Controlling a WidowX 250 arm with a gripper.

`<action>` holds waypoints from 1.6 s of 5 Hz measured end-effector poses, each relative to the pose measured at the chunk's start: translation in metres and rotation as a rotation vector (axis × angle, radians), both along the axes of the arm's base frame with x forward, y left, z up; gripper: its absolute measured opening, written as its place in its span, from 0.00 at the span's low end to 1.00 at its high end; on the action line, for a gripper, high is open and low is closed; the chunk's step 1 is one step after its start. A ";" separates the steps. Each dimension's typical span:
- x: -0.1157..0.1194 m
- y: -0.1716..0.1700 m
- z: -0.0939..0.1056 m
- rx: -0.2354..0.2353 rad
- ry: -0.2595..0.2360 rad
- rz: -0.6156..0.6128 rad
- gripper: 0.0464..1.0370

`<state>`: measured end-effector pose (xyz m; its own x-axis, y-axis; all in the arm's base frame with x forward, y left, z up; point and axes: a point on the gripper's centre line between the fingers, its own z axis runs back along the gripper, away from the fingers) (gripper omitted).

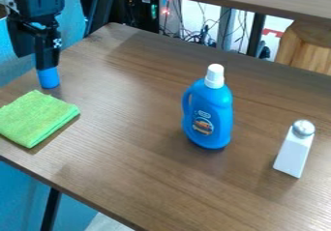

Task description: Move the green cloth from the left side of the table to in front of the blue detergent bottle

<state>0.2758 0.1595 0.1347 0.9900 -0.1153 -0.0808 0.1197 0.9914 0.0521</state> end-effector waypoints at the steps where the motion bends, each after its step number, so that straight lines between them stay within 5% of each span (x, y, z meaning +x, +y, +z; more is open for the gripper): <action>1: -0.002 -0.001 -0.012 -0.017 0.034 0.001 0.96; 3: -0.014 0.020 -0.033 0.000 -0.018 0.080 0.96; 5: -0.043 0.048 -0.061 0.029 0.065 0.165 0.96; 8: -0.028 0.055 -0.089 -0.060 0.094 0.206 0.96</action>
